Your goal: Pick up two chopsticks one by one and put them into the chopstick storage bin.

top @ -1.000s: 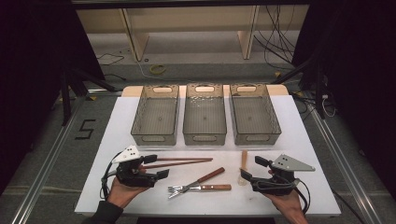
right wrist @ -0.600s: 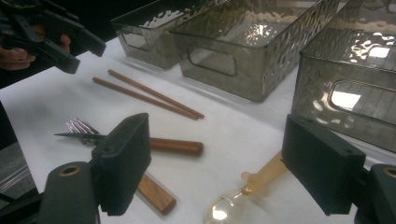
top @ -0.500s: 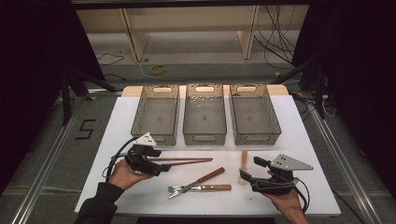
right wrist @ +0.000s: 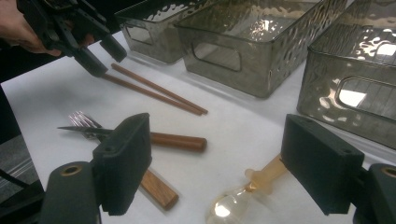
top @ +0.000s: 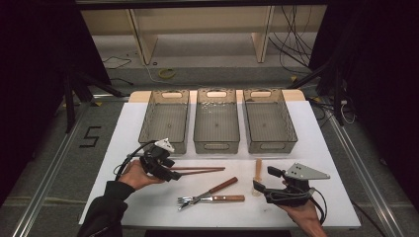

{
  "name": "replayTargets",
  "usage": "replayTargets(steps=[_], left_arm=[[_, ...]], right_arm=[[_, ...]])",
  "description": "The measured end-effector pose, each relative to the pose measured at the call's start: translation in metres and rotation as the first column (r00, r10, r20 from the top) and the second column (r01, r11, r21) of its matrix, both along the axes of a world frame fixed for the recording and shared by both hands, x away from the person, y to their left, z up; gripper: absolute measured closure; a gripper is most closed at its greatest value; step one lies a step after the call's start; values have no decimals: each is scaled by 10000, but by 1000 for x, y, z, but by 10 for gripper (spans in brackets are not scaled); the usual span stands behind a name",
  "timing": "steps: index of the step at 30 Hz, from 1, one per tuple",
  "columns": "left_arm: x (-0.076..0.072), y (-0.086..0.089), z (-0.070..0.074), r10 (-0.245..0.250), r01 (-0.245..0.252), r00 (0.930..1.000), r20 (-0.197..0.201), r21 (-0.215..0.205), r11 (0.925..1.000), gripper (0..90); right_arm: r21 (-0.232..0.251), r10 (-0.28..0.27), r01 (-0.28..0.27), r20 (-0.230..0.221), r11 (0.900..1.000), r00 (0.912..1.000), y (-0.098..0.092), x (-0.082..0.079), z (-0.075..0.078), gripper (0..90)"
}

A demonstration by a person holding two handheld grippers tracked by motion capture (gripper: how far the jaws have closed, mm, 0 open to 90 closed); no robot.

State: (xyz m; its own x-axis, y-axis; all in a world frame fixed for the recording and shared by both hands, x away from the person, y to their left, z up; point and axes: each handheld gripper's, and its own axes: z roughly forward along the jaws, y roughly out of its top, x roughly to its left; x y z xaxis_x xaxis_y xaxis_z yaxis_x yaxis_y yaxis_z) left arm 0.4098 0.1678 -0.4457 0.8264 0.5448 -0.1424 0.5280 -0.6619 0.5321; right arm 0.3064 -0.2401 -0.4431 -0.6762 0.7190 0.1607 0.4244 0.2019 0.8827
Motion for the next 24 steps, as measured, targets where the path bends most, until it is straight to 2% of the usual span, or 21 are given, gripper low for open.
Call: replayTargets(steps=[6, 11, 13, 24], left_arm=[[3, -3, -6, -363, 364, 9993, -26, 721, 9967, 451], [8, -6, -11, -534, 545, 9985, -118, 1306, 9899, 491], [9, -6, -12, -517, 529, 9986, -121, 1332, 9897, 508], [12, -10, -16, -815, 859, 9962, -305, 1986, 9763, 597]], right_arm=[[-30, 60, -60, -23, 10000, 10000, 1, -1, 0, 257], [-99, 100, -101, -90, 9999, 9999, 2, -1, 0, 259], [-110, 117, -118, -90, 9999, 9999, 2, -1, -1, 259], [-190, 299, -300, -98, 9994, 9995, 4, 0, -2, 261]])
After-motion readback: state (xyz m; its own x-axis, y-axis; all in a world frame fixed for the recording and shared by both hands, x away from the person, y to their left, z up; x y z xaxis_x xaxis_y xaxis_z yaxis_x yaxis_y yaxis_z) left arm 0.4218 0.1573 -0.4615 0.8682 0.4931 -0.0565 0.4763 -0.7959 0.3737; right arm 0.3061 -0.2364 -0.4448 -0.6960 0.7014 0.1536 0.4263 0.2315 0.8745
